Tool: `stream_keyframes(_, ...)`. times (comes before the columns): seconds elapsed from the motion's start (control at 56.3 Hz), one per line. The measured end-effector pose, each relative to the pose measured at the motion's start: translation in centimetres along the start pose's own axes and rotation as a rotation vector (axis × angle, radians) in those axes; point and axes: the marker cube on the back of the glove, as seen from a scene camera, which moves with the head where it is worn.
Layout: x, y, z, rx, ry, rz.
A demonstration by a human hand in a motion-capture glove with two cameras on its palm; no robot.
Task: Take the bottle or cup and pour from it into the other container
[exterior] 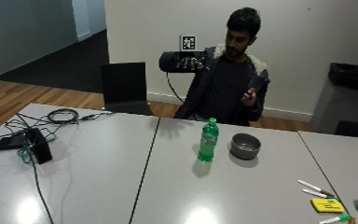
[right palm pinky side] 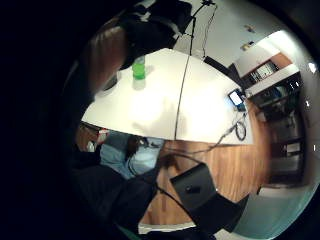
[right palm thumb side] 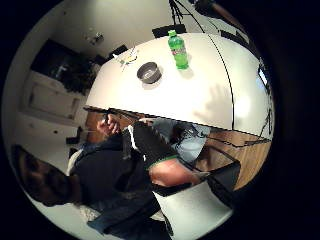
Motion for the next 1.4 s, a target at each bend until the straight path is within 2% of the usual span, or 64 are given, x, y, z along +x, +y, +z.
stream_keyframes(0.053, 0.4, 1.1, -0.3, -0.092, -0.002, -0.11)
stream_keyframes(0.107, 0.4, 1.8, -0.6, -0.153, -0.002, -0.134)
stream_keyframes(0.213, 0.6, 0.8, -0.1, -0.051, 0.008, -0.148)
stream_keyframes(0.302, 0.5, 1.0, -0.1, -0.03, 0.012, -0.11)
stream_keyframes(0.373, 0.0, 1.7, -0.2, -0.058, 0.008, 0.033)
stream_keyframes(0.426, 0.1, 1.1, -0.3, -0.089, 0.004, 0.019)
stream_keyframes(0.48, -0.2, -0.1, 0.1, -0.04, 0.013, 0.129)
stream_keyframes(0.551, 0.2, -0.1, 0.3, -0.056, 0.011, 0.053)
stream_keyframes(0.622, 0.1, -0.9, 1.0, -0.043, 0.011, 0.143)
stream_keyframes(0.693, 1.1, -2.3, 2.0, -0.079, -0.004, -0.046)
stream_keyframes(0.817, 1.5, -5.4, 4.5, -0.174, -0.063, -0.063)
stream_keyframes(0.906, 1.5, -8.9, 7.8, -0.092, -0.13, -0.009)
stream_keyframes(0.977, 1.7, -10.8, 9.7, -0.134, -0.201, -0.037)
stream_keyframes(1.155, 2.2, -16.6, 15.6, -0.026, -0.378, -0.052)
stream_keyframes(1.244, 2.1, -19.6, 19.2, 0.062, -0.501, 0.035)
stream_keyframes(1.333, 2.2, -20.4, 21.8, -0.037, -0.633, 0.075)
stream_keyframes(1.404, 1.7, -21.2, 24.4, -0.056, -0.765, 0.131)
